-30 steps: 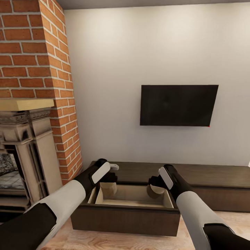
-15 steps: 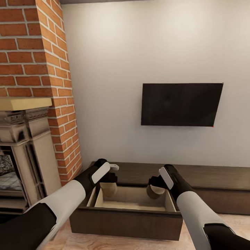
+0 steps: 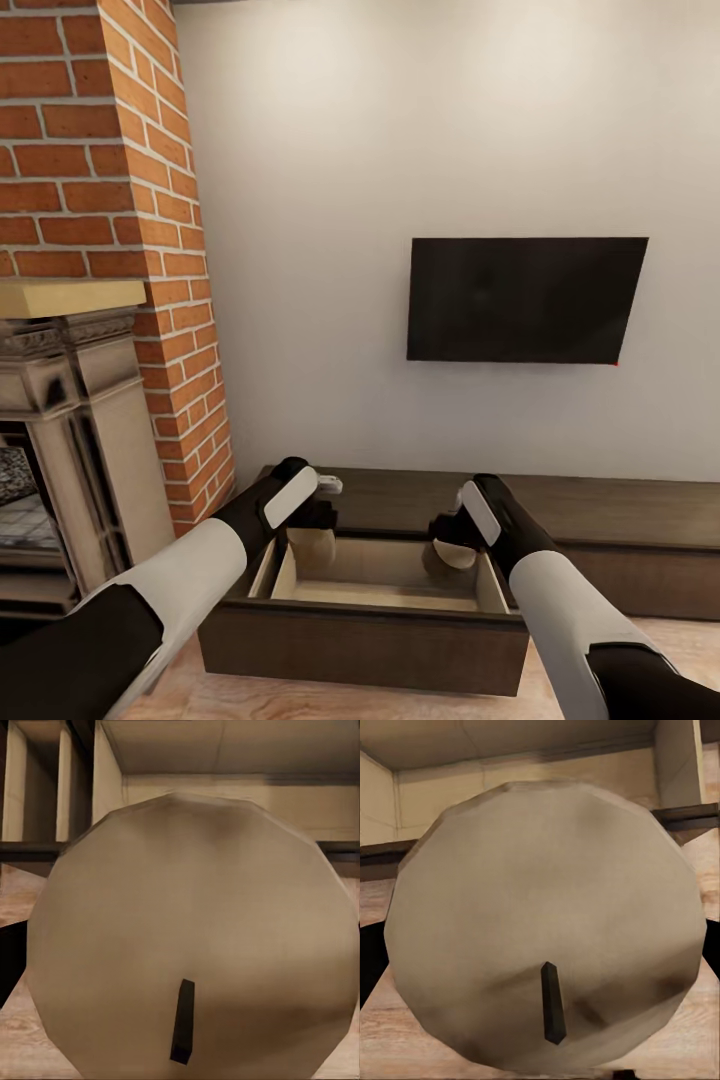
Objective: Place each of the two pumpkins and all three candles from the living room inside a cabinet in the living room (use any cabinet), then make sure every cabinet is closed, and position the cauldron so it is next to a table in the living room.
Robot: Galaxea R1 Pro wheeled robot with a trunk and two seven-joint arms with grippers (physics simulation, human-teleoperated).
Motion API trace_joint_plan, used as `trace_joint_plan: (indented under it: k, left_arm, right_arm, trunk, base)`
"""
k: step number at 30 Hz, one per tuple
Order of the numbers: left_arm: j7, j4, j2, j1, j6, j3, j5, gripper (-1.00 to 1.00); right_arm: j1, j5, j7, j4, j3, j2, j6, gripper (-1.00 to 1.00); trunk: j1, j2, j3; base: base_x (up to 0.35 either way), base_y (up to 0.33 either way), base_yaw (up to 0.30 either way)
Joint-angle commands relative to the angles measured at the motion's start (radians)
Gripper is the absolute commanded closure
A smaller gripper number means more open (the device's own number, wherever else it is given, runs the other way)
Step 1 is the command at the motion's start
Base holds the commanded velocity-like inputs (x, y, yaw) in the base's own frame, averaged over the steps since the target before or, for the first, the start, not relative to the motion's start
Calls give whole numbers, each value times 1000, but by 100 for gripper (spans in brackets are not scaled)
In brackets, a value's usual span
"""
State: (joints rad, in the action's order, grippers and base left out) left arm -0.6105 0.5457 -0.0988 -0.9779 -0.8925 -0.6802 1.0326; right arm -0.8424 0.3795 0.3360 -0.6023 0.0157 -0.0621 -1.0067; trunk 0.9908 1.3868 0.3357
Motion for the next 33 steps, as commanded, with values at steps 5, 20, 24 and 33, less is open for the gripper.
trace_joint_plan:
  k: [5,20,24,33]
  left_arm:
    - [-6,-47,0,-2,-27,-3,13,100]
    - [-5,-68,-3,-2,-41,-2,14,100]
    - [-4,-69,-4,-2,-48,-2,14,100]
    - [-3,-67,-5,-2,-51,-2,13,100]
  right_arm:
    - [-1,9,11,-2,2,-3,-41,100]
    - [-1,5,19,-1,-1,-4,-41,100]
    - [-1,4,20,-1,-2,-4,-41,100]
    - [-1,4,20,-1,-2,-4,-41,100]
  trunk:
    - [0,1,1]
    - [0,1,1]
    - [0,1,1]
    - [0,1,1]
  base:
    - [0,0,0]
    - [2,0,0]
    - [120,0,0]
    - [262,0,0]
